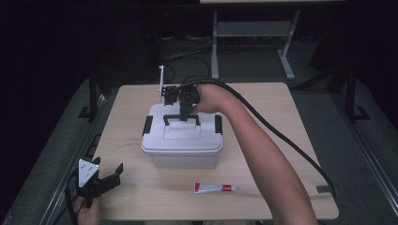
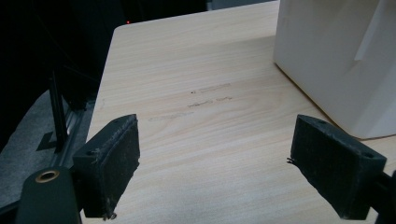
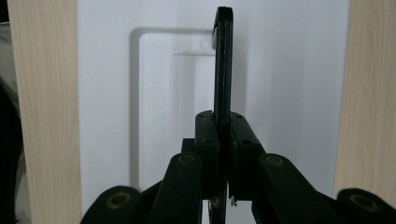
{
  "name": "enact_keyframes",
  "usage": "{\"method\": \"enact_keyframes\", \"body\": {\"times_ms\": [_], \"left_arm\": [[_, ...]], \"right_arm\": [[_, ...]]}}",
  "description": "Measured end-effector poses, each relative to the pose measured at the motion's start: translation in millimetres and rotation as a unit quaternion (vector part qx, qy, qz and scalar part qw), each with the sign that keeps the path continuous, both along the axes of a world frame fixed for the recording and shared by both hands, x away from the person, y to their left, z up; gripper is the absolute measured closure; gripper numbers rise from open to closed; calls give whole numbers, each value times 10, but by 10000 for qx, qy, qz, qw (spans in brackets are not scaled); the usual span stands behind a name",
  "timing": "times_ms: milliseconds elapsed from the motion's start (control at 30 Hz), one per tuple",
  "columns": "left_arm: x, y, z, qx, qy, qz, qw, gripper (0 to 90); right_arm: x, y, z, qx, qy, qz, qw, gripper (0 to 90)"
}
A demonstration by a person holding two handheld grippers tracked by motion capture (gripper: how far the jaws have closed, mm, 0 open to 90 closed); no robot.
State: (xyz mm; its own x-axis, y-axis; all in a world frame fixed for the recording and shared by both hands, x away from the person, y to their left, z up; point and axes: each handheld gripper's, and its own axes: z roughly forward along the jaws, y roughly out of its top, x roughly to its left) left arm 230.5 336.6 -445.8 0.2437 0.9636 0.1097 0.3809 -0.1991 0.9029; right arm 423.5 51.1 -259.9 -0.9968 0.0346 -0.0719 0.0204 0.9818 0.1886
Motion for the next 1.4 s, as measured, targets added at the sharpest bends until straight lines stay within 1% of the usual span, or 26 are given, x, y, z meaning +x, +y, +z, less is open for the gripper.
{"method": "enact_keyframes", "body": {"times_ms": [200,333,367,500,567,700,767,800,933,1000,1033,1333,1400], "left_arm": [[2,1,-2,-3,3,-1,10000,150],[2,3,-1,13,4,2,10000,150],[1,4,0,6,3,10,10000,150],[2,4,-3,-17,-14,22,10000,151],[1,4,-2,5,-12,8,10000,150],[0,4,-1,8,-7,8,10000,150],[-1,3,-2,4,-12,18,10000,150],[-1,3,-2,4,-12,18,10000,150],[-5,3,1,7,-12,19,10000,150],[-4,0,-1,9,-27,21,10000,150],[-4,0,-1,9,-27,21,10000,150],[-1,-13,-7,36,-23,0,10000,150],[-2,-17,-8,29,-21,-1,10000,150]], "right_arm": [[-1,-20,55,79,33,7,10000,842],[-12,-25,105,128,-3,18,9999,841],[-19,-33,135,178,-15,20,9998,841],[-35,-54,177,186,-34,20,9998,841],[-51,-93,225,177,-84,10,9998,841],[-70,-144,279,195,-106,-14,9998,841],[-101,-198,338,205,-171,-18,9996,842],[-112,-219,356,223,-165,-41,9996,841],[-133,-286,393,252,-189,-46,9995,841],[-153,-365,420,252,-230,-97,9994,841],[-153,-365,420,252,-230,-97,9994,841],[-194,-704,473,258,-303,-294,9988,841],[-210,-783,482,232,-300,-380,9986,841]]}}
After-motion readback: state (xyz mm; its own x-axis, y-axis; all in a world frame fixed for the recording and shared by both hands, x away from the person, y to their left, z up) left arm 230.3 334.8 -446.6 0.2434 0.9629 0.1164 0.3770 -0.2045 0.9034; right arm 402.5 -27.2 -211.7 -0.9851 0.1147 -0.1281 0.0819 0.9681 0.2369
